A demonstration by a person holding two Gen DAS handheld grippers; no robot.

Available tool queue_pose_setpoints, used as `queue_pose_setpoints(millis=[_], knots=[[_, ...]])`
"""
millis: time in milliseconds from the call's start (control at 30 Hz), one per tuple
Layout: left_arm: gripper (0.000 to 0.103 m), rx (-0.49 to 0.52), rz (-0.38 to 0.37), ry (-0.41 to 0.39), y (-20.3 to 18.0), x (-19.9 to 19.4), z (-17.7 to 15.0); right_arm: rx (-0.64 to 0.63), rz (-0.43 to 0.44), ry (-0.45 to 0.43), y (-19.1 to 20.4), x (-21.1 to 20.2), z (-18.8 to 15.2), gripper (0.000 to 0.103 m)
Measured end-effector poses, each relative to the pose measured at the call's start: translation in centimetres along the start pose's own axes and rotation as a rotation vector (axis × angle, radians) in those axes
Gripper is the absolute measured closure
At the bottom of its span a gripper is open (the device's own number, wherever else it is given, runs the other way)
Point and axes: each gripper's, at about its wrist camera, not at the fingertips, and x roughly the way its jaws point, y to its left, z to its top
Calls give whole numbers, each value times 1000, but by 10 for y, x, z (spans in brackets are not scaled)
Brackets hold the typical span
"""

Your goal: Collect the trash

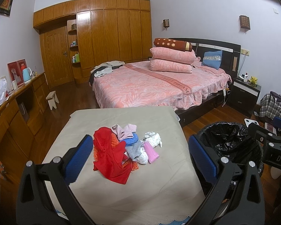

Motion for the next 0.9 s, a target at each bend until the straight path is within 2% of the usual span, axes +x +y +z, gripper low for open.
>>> queue_pose_setpoints(millis=[900], knots=[[5,-4,-1,2,0,0,-2,0,3,2,0,0,0,6]])
